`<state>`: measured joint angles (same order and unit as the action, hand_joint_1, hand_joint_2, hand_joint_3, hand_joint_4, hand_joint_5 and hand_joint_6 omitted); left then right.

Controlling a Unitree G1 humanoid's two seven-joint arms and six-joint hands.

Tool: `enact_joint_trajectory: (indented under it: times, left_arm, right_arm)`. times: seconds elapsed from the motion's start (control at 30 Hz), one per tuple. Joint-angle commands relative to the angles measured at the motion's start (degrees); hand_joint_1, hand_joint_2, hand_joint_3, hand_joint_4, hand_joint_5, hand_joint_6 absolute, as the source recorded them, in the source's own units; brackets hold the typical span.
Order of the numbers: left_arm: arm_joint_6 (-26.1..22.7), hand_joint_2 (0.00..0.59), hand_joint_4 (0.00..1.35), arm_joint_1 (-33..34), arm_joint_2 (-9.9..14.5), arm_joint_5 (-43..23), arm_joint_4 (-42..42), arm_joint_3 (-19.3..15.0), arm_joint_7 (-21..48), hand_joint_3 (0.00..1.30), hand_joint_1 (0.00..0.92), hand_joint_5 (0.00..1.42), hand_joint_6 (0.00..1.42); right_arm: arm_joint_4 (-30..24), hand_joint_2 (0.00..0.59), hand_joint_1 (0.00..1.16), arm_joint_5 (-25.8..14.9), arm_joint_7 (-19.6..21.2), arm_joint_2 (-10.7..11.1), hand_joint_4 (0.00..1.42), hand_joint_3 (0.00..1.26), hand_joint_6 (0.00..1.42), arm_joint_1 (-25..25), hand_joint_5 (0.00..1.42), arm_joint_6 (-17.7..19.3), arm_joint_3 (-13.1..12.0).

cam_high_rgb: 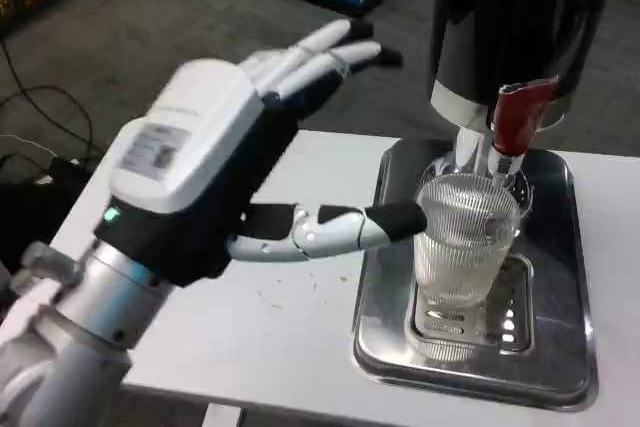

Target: Grasp the cup under the faucet to collect the drink, then remove the cup.

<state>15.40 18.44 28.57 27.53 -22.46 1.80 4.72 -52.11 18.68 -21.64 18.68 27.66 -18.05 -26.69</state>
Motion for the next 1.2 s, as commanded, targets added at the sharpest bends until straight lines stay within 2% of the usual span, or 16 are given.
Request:
enact_joint_trajectory:
  times: [0.03,0.13,0.2,0.37,0.47,0.57,0.63,0.93,1.1,1.2]
  left_arm:
    - [-1.84,0.102,0.18,1.99,0.50,-9.18,-2.25,-2.72,5.41,0.28,0.095,0.29,0.28]
    - [-5.12,0.116,0.20,5.12,-1.01,-18.91,-1.28,-3.80,8.87,0.27,0.071,0.30,0.27]
    - [-7.48,0.120,0.20,8.60,-1.06,-23.54,-0.15,-3.85,11.45,0.26,0.056,0.31,0.27]
    - [-9.82,0.123,0.18,16.03,-0.52,-24.52,2.38,-2.09,15.22,0.25,0.038,0.31,0.26]
    - [-15.33,0.124,0.16,21.61,-2.28,-30.59,5.94,-0.56,19.97,0.24,0.035,0.29,0.25]
    - [-21.46,0.114,0.16,26.54,-4.61,-38.62,11.16,-0.04,25.37,0.25,0.009,0.29,0.22]
    - [-24.36,0.115,0.14,29.01,-5.54,-41.69,13.53,-0.08,27.58,0.24,0.001,0.27,0.22]
    - [-32.32,0.106,0.12,35.00,-7.37,-46.06,19.04,-1.02,29.86,0.21,0.000,0.24,0.19]
    - [-34.87,0.115,0.13,35.71,-7.33,-45.51,21.13,1.00,32.20,0.21,0.000,0.24,0.18]
    - [-35.30,0.111,0.15,34.93,-7.45,-44.96,21.65,2.19,33.43,0.23,0.000,0.25,0.19]
  right_arm:
    - [-1.50,0.512,0.40,0.61,0.61,-0.35,0.11,0.19,0.00,0.21,0.12,-0.73,1.13]
    - [-3.09,0.512,0.41,1.51,0.40,-0.06,0.13,0.19,0.00,-0.15,0.12,-1.53,2.15]
    - [-4.14,0.512,0.41,1.95,0.28,0.03,0.14,0.19,0.00,-0.34,0.12,-2.00,2.55]
    - [-5.99,0.512,0.41,2.96,-1.08,1.04,0.14,0.19,0.00,-0.56,0.12,-4.47,3.53]
    - [-7.70,0.508,0.41,3.52,-1.31,1.08,0.14,0.19,0.00,-0.17,0.12,-5.20,3.78]
    - [-7.89,0.495,0.41,2.81,-2.02,0.88,0.14,0.20,0.00,0.00,0.12,-5.73,3.72]
    - [-7.89,0.490,0.40,2.51,-2.26,0.58,0.15,0.21,0.00,0.51,0.13,-5.90,3.57]
    - [-7.89,0.488,0.37,1.69,-2.76,-0.33,0.16,0.22,0.00,2.11,0.13,-4.54,2.44]
    - [-7.89,0.488,0.36,0.68,-3.84,-0.05,0.16,0.22,0.00,1.67,0.14,-6.09,2.37]
    - [-7.89,0.485,0.36,0.42,-4.00,-0.09,0.16,0.22,0.00,1.56,0.14,-5.76,1.99]
